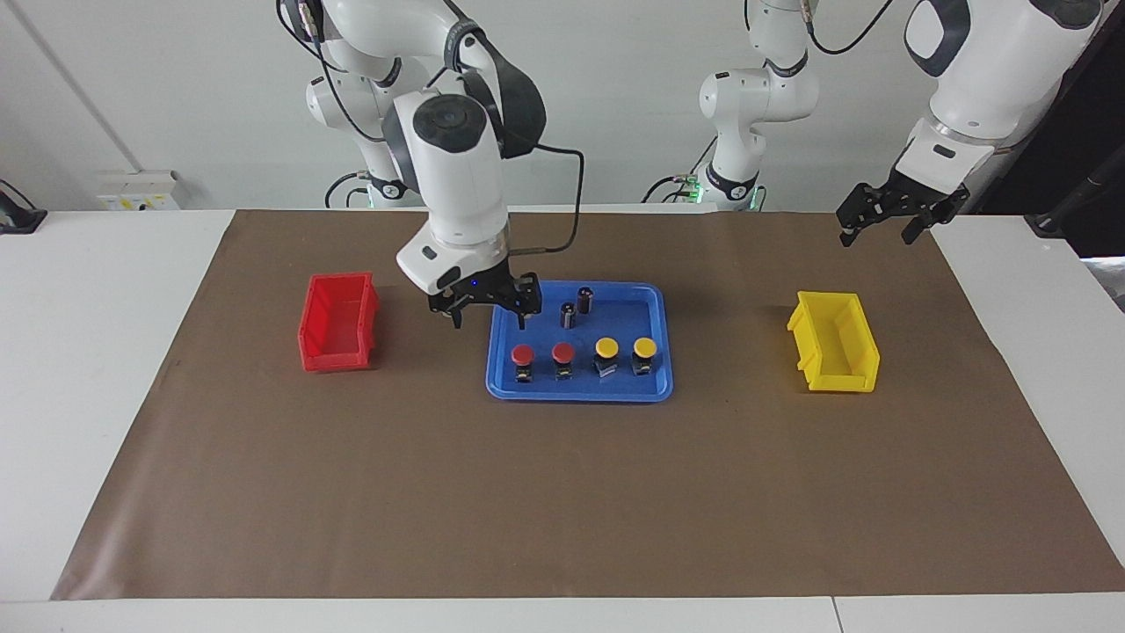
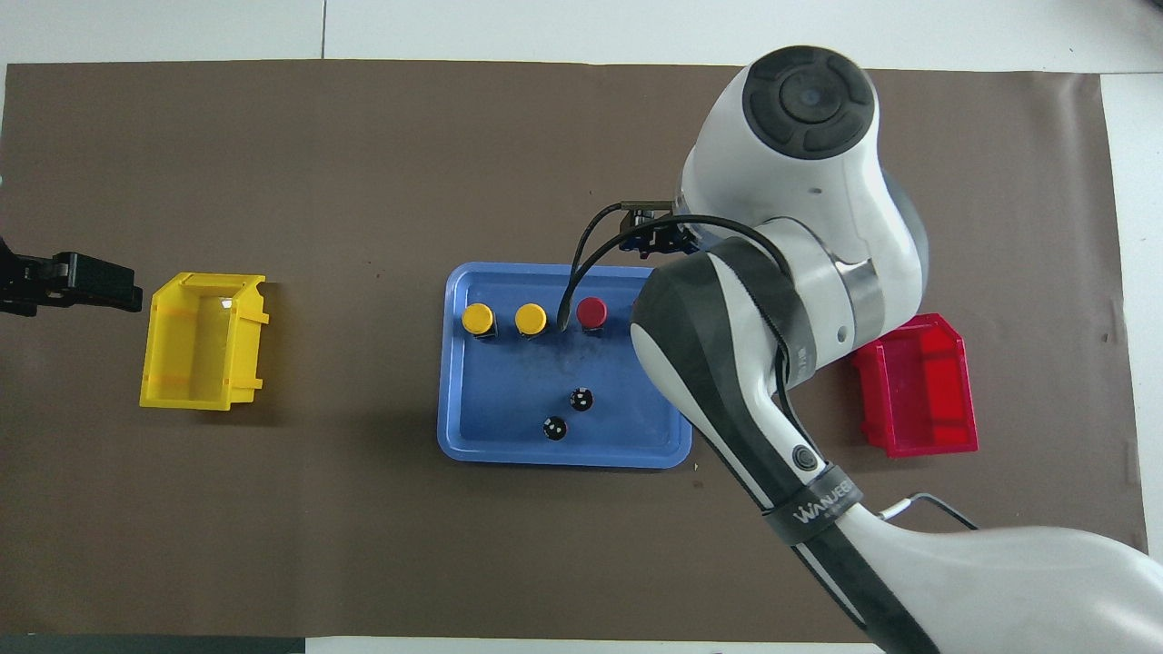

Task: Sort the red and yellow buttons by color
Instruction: 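Reach the right gripper to the tray and grasp a red button, then carry the red button to the red bin while the left gripper reaches the tray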

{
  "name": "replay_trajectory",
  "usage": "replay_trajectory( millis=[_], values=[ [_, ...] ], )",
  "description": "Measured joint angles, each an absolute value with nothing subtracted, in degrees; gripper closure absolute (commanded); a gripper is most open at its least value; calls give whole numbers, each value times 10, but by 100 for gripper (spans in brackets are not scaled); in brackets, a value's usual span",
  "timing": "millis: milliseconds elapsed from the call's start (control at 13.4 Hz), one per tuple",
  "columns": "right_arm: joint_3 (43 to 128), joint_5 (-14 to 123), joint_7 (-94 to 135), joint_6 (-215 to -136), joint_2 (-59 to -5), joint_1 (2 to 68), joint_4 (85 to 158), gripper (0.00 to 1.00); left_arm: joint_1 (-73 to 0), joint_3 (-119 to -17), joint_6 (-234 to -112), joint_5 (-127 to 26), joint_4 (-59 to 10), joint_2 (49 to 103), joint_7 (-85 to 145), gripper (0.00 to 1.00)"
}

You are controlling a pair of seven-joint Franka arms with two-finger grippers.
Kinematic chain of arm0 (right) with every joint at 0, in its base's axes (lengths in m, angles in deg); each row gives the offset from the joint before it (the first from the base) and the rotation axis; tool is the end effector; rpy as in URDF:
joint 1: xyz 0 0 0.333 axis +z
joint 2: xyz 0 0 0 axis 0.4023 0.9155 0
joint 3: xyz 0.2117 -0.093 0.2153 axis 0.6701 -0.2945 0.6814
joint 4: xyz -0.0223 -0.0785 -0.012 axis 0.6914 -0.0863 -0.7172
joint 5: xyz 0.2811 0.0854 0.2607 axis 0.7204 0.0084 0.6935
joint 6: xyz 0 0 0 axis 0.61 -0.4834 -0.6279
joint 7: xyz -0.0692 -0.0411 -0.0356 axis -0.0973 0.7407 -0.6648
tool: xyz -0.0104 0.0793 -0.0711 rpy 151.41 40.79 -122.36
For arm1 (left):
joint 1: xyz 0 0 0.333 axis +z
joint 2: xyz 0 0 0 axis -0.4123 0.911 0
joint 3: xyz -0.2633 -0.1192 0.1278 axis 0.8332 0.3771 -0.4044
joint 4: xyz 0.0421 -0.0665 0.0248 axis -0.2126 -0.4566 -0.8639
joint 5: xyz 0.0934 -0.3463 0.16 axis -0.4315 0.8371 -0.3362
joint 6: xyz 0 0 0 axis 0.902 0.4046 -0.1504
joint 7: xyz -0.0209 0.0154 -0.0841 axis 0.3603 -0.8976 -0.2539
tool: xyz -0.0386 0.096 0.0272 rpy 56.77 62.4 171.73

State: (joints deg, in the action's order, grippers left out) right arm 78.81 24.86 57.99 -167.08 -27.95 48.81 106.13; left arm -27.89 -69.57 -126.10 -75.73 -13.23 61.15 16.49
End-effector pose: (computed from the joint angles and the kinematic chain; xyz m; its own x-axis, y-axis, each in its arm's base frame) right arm 0.5982 0.2847 0.4623 0.9965 -0.0825 0.0096 -0.0823 -0.9963 -0.0250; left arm 0.5255 -0.0447 0.6082 0.9983 -0.0519 -0.0281 -0.0520 -0.9986 -0.0030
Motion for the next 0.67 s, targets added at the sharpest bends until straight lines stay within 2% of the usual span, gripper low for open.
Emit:
replay_trajectory(
  millis=[224,449,673],
  values=[
    [788,249,607,-1733,-274,512,1122,6,-278,-696,-1261,-757,-133,611,165,0],
    [787,249,608,-1762,-261,512,1138,19,-263,-680,-1261,-757,-133,611,165,0],
    [786,249,608,-1784,-251,511,1151,23,-257,-665,-1261,-757,-133,611,165,0]
  ],
)
